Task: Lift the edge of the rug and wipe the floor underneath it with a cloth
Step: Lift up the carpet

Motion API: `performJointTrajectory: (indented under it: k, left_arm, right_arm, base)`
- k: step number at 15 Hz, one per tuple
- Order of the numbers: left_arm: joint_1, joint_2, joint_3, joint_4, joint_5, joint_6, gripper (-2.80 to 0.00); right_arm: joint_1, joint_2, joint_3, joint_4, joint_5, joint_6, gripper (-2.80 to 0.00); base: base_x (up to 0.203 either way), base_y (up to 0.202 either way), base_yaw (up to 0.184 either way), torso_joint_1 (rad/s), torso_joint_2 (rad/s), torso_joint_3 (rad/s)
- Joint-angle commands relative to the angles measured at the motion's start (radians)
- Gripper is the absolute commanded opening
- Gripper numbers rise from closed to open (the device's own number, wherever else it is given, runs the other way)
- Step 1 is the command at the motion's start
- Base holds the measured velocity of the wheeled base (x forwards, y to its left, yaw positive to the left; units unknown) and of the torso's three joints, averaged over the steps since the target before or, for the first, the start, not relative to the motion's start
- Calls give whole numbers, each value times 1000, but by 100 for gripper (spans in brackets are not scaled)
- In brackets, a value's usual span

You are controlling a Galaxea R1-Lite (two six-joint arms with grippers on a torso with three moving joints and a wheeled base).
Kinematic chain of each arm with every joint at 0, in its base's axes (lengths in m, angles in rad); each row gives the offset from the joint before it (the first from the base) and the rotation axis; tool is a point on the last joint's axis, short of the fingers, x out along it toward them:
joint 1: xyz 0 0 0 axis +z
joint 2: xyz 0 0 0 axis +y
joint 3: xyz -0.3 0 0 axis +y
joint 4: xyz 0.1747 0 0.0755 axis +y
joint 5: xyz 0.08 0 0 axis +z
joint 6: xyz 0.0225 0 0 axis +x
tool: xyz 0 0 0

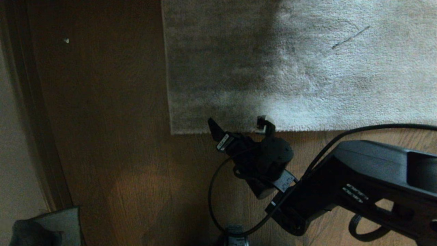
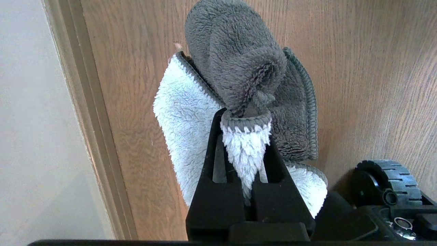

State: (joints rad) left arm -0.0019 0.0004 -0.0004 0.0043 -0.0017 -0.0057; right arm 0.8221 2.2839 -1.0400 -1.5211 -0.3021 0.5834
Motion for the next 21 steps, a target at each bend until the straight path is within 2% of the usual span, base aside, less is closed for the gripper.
performJointTrajectory:
  k: [1, 10, 19, 21]
  left_arm:
    - [0, 0, 0, 0, 0, -1, -280]
    - [0, 0, 0, 0, 0, 0, -280]
    - [0, 0, -1, 0, 0, 0, -280]
    - [0, 0, 0, 0, 0, 0, -280]
  right_arm:
    - [0, -18, 0, -49, -2, 3, 0]
    - [0, -138, 16, -49, -3, 0, 0]
    - [-1, -307, 163, -49, -10, -4, 0]
    - [-3, -331, 171, -49, -12, 22, 0]
  base:
    - [0, 0, 0, 0, 0, 0]
    - [0, 0, 0, 0, 0, 0]
    - [0, 0, 0, 0, 0, 0]
    - [0, 0, 0, 0, 0, 0]
